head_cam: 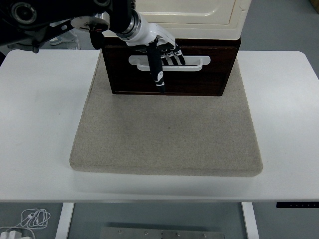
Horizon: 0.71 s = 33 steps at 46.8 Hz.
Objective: Open the drawer under the combination cabinet
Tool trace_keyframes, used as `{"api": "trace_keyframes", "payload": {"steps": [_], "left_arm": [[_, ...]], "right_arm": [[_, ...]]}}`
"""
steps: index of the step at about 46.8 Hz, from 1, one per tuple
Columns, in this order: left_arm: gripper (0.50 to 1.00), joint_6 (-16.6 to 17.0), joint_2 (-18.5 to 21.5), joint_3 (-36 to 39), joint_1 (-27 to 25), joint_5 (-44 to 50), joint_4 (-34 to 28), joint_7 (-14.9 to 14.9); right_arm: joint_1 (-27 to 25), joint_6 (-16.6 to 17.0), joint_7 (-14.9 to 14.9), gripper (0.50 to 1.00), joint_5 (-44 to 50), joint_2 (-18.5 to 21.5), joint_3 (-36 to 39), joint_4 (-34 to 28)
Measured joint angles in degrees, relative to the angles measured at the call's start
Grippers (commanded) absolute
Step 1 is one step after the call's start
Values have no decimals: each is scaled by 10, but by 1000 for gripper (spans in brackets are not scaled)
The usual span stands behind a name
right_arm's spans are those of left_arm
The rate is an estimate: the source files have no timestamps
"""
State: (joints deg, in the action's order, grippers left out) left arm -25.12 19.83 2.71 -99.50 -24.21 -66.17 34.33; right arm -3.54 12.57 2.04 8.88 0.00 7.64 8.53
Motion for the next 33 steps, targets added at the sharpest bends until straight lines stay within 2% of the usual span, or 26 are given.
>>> {"api": "trace_keyframes", "payload": {"steps": [33], "left_arm": [[1000,-17,7,0,-6,1,-33,0]], "right_arm": [[0,0,0,926,0,0,0,0]]}}
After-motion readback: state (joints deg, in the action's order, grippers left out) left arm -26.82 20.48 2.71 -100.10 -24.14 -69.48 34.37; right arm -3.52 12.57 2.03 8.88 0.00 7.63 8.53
